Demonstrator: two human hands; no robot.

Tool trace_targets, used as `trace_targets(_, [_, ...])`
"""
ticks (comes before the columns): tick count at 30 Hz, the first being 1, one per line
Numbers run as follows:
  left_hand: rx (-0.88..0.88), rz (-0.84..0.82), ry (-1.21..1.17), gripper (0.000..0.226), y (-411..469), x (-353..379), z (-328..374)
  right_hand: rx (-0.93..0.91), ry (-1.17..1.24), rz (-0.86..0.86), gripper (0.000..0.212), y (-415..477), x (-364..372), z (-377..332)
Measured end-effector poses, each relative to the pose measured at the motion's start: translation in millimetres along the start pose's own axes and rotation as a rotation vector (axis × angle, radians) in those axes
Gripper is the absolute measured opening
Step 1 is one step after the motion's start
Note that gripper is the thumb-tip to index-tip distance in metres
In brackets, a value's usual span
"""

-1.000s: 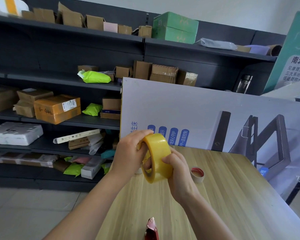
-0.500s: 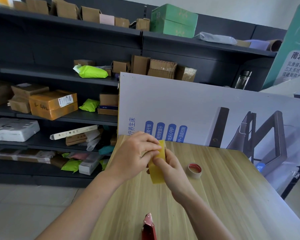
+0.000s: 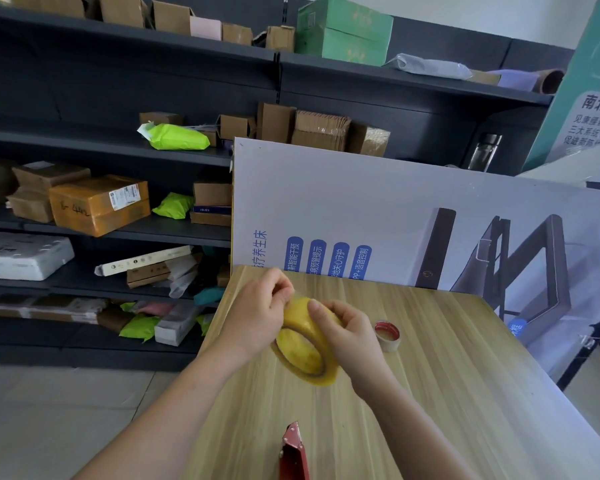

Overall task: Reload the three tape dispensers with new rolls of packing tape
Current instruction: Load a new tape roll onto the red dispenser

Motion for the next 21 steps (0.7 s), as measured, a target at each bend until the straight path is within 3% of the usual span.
trace_targets(3, [-0.109, -0.199, -0.204, 0.025, -1, 17, -14, 0.071, 0.039, 0.016, 0.016, 2, -5, 12])
trace_targets(6, [-0.047, -0.392, -0.27, 0.046, -7, 24, -11, 0.156, 0.123, -0.009, 0.017, 1, -8, 22])
trace_targets(8, [-0.002, -0.459, -0.251, 0.054, -8, 24, -9, 0.22, 0.136, -0.038, 0.031, 1, -10, 29])
trace_targets(12, [-0.005, -0.513, -0.324, 0.035, -10, 28, -7, 0.391, 0.225, -0.088, 0.055, 3, -9, 49])
trace_targets(16, [-0.064, -0.513, -0.451, 0.025, -10, 31, -12, 0.474, 0.391, -0.213, 0.038, 3, 0, 57])
trace_targets(21, [-0.172, -0.532, -0.534, 0.025, -17, 39, -19, 0.424, 0.437, -0.23, 0.023, 5, 6, 60])
Point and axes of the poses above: each hand's wrist, its own y-axis towards the middle knuckle, its own x-axis out of the palm, z = x × y, the point moved 9 cm from there along y, towards the middle knuckle
